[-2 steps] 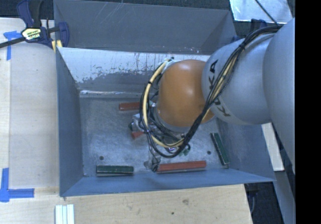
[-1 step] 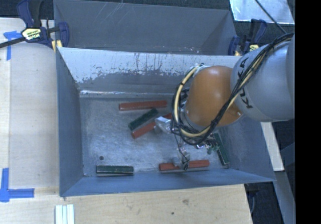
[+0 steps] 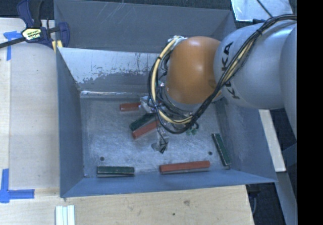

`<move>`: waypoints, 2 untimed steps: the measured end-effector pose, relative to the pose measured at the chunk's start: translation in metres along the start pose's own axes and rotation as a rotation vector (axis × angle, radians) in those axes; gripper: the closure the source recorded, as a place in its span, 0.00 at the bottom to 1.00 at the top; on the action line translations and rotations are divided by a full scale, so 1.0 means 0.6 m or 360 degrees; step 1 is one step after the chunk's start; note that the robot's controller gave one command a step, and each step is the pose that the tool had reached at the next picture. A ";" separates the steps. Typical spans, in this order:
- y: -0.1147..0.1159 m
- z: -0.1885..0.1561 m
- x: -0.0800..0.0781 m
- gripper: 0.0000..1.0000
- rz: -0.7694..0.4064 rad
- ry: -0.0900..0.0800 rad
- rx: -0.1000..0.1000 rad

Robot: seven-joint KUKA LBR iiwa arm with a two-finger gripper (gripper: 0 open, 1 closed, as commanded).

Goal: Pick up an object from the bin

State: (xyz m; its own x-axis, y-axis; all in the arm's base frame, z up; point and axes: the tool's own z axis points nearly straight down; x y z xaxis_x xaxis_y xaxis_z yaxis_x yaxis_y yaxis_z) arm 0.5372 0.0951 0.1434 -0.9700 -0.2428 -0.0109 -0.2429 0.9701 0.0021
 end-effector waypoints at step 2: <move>-0.056 0.112 -0.083 1.00 -0.0061 -0.0016 0.0005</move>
Offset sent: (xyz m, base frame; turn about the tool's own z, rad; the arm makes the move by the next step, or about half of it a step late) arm 0.0509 -0.0211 -0.0734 -0.0378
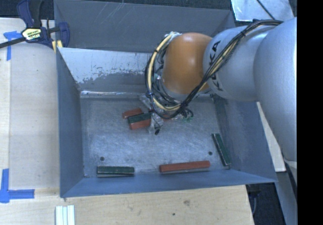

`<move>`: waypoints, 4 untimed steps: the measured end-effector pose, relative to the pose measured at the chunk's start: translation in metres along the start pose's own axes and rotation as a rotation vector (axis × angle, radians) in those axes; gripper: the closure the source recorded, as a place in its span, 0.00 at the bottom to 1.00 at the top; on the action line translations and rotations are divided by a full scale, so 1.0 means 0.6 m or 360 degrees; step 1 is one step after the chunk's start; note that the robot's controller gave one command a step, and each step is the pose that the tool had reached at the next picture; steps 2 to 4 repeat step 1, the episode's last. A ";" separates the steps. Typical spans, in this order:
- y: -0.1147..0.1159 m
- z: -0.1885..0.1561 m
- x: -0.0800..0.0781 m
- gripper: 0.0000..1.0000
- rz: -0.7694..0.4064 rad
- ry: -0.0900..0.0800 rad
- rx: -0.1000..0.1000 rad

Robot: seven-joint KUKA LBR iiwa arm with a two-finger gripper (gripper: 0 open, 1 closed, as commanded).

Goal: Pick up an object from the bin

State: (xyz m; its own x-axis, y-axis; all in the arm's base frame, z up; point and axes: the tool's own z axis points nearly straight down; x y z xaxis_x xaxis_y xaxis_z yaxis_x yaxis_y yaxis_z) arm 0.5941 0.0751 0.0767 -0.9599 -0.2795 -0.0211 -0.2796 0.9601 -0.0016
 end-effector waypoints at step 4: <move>-0.016 -0.205 -0.022 1.00 -0.0081 0.0013 0.0001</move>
Offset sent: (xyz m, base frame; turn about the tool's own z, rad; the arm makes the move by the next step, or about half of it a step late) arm 0.0098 -0.0058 0.1177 -0.0533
